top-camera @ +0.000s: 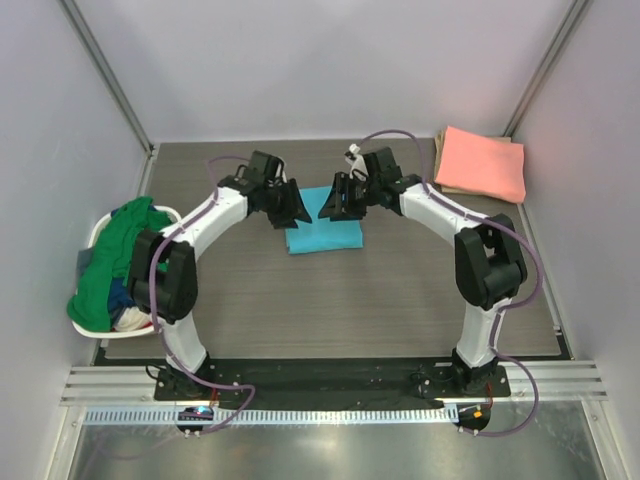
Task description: Fold and stack the t-shirts
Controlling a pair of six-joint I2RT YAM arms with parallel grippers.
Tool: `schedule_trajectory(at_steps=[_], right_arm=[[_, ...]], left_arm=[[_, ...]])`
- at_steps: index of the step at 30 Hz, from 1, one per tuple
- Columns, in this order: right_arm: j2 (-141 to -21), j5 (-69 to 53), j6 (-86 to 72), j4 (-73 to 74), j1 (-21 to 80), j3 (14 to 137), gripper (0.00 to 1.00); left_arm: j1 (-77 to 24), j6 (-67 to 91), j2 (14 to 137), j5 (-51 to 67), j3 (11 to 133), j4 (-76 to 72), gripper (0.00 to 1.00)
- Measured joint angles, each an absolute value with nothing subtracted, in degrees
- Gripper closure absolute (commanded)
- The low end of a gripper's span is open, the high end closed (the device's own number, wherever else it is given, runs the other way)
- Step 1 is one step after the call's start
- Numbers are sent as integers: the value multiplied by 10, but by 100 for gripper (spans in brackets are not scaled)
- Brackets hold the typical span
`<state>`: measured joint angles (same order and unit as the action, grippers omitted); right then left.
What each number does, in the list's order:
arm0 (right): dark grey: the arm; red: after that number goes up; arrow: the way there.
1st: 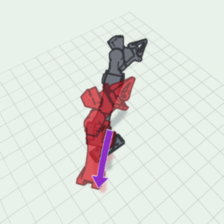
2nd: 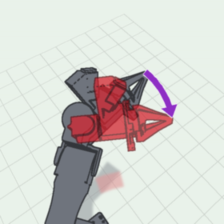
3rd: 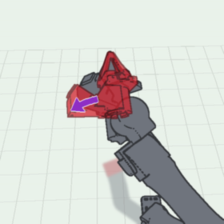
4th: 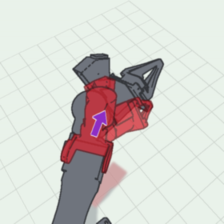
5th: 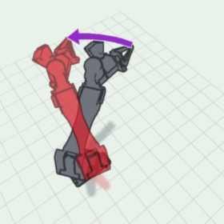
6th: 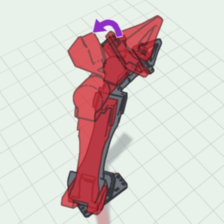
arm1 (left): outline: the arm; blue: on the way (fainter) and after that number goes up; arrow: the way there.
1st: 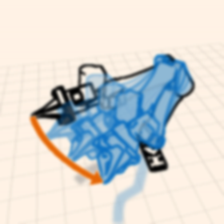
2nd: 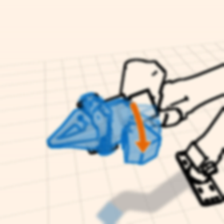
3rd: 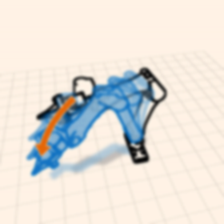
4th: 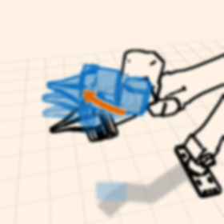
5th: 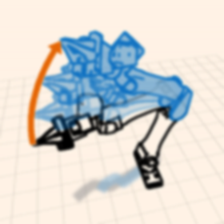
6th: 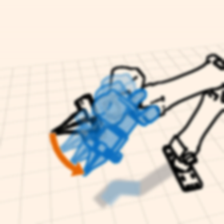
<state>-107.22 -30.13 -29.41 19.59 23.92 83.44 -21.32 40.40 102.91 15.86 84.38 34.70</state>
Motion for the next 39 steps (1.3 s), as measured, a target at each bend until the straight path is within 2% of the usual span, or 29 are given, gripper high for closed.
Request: schedule_trajectory(at_steps=[5,11,16,20,21,23,24,25,29,31,34,39], right_arm=[[-1119,-336,-294,141,239,800,59],[-1158,-343,-300,99,189,707,62],[-1125,-345,-308,41,184,638,66],[-1088,-342,-318,10,190,578,67],[-1077,-340,-319,9,191,564,66],[-1051,-327,-318,31,193,549,55],[-1038,-321,-315,47,194,547,50],[-1024,-312,-311,63,195,547,41],[-962,-272,-292,129,194,559,27],[-938,-253,-287,145,190,576,22],[-929,-237,-283,151,174,606,22],[-980,-223,-277,155,129,652,22]], left_arm=[[-234,433,1059,182,755,267,58],[-222,433,1140,202,749,227,62],[-216,389,1154,205,774,242,67],[-217,349,1156,198,783,263,67],[-217,339,1154,197,784,269,63],[-217,322,1146,187,783,286,58],[-217,314,1138,179,780,299,51],[-217,308,1130,171,779,314,49],[-216,291,1082,150,780,372,46],[-216,288,1049,145,789,401,45],[-216,282,992,136,794,426,45],[-216,275,864,103,757,458,45]])
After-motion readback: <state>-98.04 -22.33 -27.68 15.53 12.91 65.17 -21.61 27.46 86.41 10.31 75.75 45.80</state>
